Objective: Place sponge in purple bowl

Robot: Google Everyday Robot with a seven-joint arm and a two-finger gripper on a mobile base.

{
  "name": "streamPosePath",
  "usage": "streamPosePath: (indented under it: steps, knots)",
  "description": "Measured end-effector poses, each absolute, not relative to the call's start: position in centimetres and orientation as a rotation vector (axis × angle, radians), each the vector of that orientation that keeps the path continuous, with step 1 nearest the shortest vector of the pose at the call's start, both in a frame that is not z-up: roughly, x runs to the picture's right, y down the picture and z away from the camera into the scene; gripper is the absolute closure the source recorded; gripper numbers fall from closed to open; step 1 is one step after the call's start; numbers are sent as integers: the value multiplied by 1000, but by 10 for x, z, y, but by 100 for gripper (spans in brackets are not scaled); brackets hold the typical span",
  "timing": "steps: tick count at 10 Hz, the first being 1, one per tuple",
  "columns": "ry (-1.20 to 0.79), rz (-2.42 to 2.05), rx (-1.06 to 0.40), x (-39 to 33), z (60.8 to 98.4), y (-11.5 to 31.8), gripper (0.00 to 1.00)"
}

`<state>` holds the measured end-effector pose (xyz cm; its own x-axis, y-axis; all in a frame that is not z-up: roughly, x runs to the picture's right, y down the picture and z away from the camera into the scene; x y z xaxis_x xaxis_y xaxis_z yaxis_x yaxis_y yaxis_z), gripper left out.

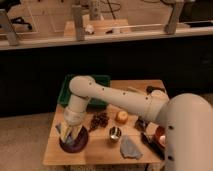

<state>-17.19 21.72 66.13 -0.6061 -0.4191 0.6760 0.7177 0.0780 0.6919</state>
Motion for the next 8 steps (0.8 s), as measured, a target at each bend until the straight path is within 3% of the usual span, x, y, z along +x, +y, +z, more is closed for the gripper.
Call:
streamPosePath:
  steps: [4,8]
  knots:
    - [-1442,-1639,-347,-160,693,222,20]
    - [-1437,-1609,-294,-160,686,203,20]
